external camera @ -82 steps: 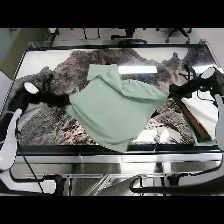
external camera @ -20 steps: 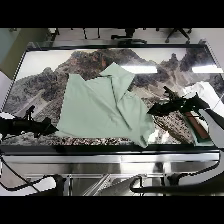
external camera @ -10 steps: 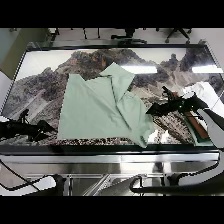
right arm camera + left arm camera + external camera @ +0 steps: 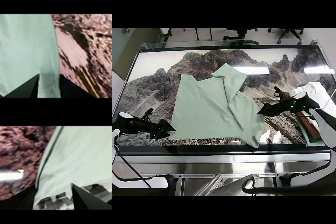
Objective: Fold the shirts.
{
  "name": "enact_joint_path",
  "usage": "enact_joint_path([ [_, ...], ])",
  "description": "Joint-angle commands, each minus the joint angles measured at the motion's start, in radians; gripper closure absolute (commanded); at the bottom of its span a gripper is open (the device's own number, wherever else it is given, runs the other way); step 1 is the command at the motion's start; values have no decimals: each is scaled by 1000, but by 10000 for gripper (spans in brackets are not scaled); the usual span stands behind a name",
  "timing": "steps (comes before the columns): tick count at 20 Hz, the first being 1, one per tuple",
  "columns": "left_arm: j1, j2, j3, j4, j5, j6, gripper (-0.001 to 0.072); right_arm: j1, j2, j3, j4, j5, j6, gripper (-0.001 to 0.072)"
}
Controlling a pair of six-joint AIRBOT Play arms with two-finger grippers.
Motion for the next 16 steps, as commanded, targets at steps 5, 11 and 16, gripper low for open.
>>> enact_joint_path([
  [5, -85, -153, 88, -134, -46, 109, 333, -1, 0, 0, -6, 0, -1, 388],
  [11, -112, -180, 190, -130, -123, 112, 691, -60, -1, -1, -10, 32, 0, 388],
  [16, -112, -180, 196, -116, -132, 109, 691, 14, -63, -3, -9, 94, -7, 388],
])
